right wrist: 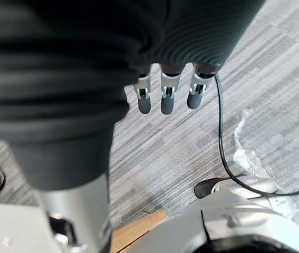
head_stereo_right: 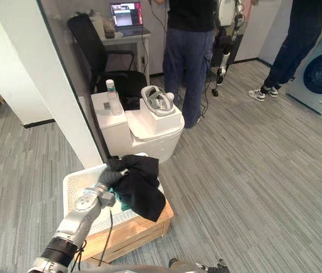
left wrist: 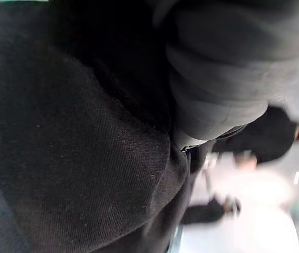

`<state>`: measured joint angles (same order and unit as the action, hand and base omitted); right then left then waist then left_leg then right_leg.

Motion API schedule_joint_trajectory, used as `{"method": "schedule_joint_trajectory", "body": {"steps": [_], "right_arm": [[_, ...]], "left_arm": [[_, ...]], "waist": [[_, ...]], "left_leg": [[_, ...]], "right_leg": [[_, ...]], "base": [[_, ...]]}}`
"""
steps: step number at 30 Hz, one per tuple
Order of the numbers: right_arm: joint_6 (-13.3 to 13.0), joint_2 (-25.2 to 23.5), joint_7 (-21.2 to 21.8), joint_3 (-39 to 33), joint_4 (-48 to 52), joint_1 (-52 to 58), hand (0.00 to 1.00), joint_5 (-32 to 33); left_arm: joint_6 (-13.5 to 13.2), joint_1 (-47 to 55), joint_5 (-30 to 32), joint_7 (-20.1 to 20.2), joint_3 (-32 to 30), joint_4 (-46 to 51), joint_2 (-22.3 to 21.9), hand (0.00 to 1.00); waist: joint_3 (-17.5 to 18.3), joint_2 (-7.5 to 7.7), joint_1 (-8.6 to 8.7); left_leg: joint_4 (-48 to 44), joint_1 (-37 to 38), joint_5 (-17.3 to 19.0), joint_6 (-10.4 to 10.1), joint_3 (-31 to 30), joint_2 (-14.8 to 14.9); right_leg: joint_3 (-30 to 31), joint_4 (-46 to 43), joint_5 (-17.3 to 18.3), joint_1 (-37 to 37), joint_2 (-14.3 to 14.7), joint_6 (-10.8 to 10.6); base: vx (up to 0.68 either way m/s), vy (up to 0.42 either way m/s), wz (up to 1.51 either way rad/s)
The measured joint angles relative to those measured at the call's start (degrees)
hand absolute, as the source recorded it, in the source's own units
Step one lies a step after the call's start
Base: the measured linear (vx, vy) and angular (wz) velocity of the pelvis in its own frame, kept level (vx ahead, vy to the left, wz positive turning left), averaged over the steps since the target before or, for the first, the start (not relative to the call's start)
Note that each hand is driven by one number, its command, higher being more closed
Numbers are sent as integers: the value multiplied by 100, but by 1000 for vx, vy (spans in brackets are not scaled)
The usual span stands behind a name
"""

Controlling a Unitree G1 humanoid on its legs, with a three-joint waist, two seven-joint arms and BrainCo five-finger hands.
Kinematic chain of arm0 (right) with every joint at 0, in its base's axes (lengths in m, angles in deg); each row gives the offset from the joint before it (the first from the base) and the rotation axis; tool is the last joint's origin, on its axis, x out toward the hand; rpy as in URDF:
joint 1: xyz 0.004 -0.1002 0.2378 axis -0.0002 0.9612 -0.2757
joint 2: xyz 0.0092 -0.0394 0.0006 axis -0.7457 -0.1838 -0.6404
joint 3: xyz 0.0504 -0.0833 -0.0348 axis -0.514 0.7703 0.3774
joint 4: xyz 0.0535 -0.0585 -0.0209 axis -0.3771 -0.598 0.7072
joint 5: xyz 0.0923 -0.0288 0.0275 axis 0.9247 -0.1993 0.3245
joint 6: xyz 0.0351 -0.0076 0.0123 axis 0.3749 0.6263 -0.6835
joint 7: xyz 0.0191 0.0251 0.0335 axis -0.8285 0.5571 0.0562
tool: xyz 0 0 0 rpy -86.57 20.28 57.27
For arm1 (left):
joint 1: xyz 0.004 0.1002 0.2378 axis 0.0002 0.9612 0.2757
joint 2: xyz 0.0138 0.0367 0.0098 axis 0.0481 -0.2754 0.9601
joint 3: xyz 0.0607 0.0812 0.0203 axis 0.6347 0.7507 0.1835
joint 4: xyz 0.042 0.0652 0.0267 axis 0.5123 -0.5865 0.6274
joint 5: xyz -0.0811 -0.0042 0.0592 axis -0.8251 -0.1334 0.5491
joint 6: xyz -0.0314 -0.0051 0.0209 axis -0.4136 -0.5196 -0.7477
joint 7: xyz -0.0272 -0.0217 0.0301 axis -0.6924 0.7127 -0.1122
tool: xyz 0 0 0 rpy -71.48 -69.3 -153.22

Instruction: Tidy the bed and pick cloth on bed and put in laundry

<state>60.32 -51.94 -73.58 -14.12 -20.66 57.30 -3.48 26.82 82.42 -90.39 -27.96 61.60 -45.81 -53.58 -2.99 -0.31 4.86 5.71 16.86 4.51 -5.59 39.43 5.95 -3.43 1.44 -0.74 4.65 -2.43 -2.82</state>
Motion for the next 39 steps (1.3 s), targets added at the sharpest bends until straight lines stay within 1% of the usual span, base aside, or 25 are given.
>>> {"method": "schedule_joint_trajectory", "body": {"steps": [1,2,3,5,7,9,12,13,15,16,17,19,21,22,23,24,25,26,28,29,31,34,37,39], "right_arm": [[0,10,-7,40,0,-7,0,18],[0,16,-13,54,0,-9,0,37],[3,48,-18,114,-2,-14,0,145],[21,92,-17,184,-16,-26,0,248],[64,123,-12,222,-140,-113,0,290],[63,124,1,223,-171,-173,0,290],[63,140,33,250,-193,-178,0,293],[63,162,48,291,-193,-203,0,295],[71,162,75,325,-195,-264,0,359],[94,158,87,347,-201,-331,0,487],[105,158,103,340,-211,-439,0,572],[104,163,119,280,-211,-568,0,633],[97,179,155,236,-211,-654,0,653],[88,207,183,213,-206,-672,0,653],[84,226,187,208,-207,-668,0,651],[42,244,189,200,-205,-669,0,650],[-7,251,194,217,-196,-677,0,647],[-39,249,195,238,-184,-681,0,643],[-116,246,187,287,-153,-688,0,641],[-129,249,185,296,-152,-691,0,641],[-158,270,169,316,-144,-693,0,655],[-161,328,156,431,-79,-688,0,668],[-174,321,156,446,11,-676,0,668],[-170,321,155,443,10,-650,0,669]], "left_arm": [[-9,0,-204,-137,-140,7,64,100],[-12,3,-292,-183,-190,12,89,100],[-12,65,-393,-292,-306,95,98,100],[-12,229,-391,-378,-453,269,84,100],[-7,558,-313,-372,-701,291,65,100],[22,760,-252,-358,-820,254,58,100],[255,869,-271,-202,-919,-107,65,100],[350,863,-268,-108,-931,-325,86,100],[365,767,-174,-7,-920,-759,95,100],[353,620,51,42,-846,-1079,120,100],[309,411,268,53,-736,-1347,136,100],[209,203,514,57,-621,-1655,122,100],[84,98,630,-48,-548,-1883,98,100],[3,33,633,-177,-546,-2007,70,100],[-45,-20,632,-261,-547,-2085,67,0],[-89,-157,633,-499,-588,-2225,68,0],[-167,-335,641,-721,-691,-2398,79,0],[-199,-426,639,-821,-758,-2465,92,0],[-299,-803,618,-1112,-923,-2587,195,0],[-311,-882,617,-1134,-963,-2587,234,0],[-471,-1089,542,-1108,-1023,-2595,462,0],[-681,-1233,270,-1025,-1113,-2509,678,0],[-720,-1234,55,-1022,-1251,-2304,809,0],[-719,-1226,-17,-907,-1352,-2178,826,0]], "waist": [[5,11,0],[7,13,-9],[7,11,-50],[4,16,-82],[3,15,-112],[1,20,-116],[-16,43,-142],[-49,28,-129],[-86,59,-108],[-164,78,-91],[-344,159,-79],[-644,137,-47],[-806,64,63],[-882,-9,97],[-901,-44,114],[-950,-88,142],[-1006,-90,163],[-1038,-94,179],[-1146,-49,193],[-1165,-41,192],[-1261,-56,197],[-1269,-72,189],[-1268,-73,152],[-1261,-79,97]], "left_leg": [[9,-16,-9,5,-72,-3],[10,-26,-13,8,-94,-3],[10,-57,-17,11,-140,-3],[11,-97,-36,22,-245,-6],[-12,-96,-43,27,-262,-4],[-14,-94,-43,28,-267,-5],[-15,-103,-47,33,-275,-6],[-14,-155,-51,38,-268,-9],[-10,-286,-80,48,-254,-18],[-8,-401,-122,60,-251,-26],[-13,-424,-160,73,-241,-32],[-14,-467,-195,90,-217,-43],[-16,-549,-208,97,-141,-55],[-16,-549,-206,94,-44,-59],[-16,-546,-200,86,-11,-59],[-16,-521,-189,70,68,-45],[-18,-495,-180,57,105,-28],[-21,-497,-180,57,103,-18],[-99,-596,-169,42,106,11],[-101,-621,-170,43,106,12],[-110,-623,-168,40,115,23],[-105,-620,-160,28,125,24],[-105,-593,-154,20,122,24],[-110,-567,-154,20,98,27]], "right_leg": [[-55,-20,41,0,-14,-6],[-84,-32,56,-4,-21,-9],[-125,-33,70,-12,-28,-6],[-227,-21,73,-17,-49,-8],[-244,-21,73,-9,-47,-10],[-251,-21,72,-3,-48,-11],[-266,-22,70,-3,-56,-14],[-256,-23,70,-42,-58,-14],[-213,-54,70,-229,-62,-10],[-202,-87,63,-373,-68,-2],[-170,-161,57,-440,-71,4],[-64,-201,16,-521,-61,13],[22,-216,-28,-653,-50,20],[112,-217,-48,-699,-31,18],[143,-220,-55,-717,-20,17],[217,-227,-58,-728,9,15],[267,-232,-59,-727,39,16],[266,-233,-60,-727,46,17],[274,-235,-77,-806,53,36],[276,-231,-84,-830,54,40],[280,-221,-87,-828,62,44],[280,-211,-86,-822,63,44],[271,-211,-86,-789,58,44],[247,-200,-86,-739,50,44]], "base": [[-42,4,22],[-36,6,22],[-22,7,22],[5,3,22],[17,0,8],[-12,2,2],[-51,7,4],[-113,15,-4],[-131,6,-9],[-74,-18,-10],[-58,-24,-8],[-81,-4,-17],[-58,-7,-27],[-6,-14,-27],[-3,-15,-36],[-4,-17,-31],[-11,-17,-22],[-28,-12,-11],[-49,-1,-2],[-53,3,-2],[-50,3,-2],[-22,6,-1],[-23,17,2],[-29,25,8]]}}
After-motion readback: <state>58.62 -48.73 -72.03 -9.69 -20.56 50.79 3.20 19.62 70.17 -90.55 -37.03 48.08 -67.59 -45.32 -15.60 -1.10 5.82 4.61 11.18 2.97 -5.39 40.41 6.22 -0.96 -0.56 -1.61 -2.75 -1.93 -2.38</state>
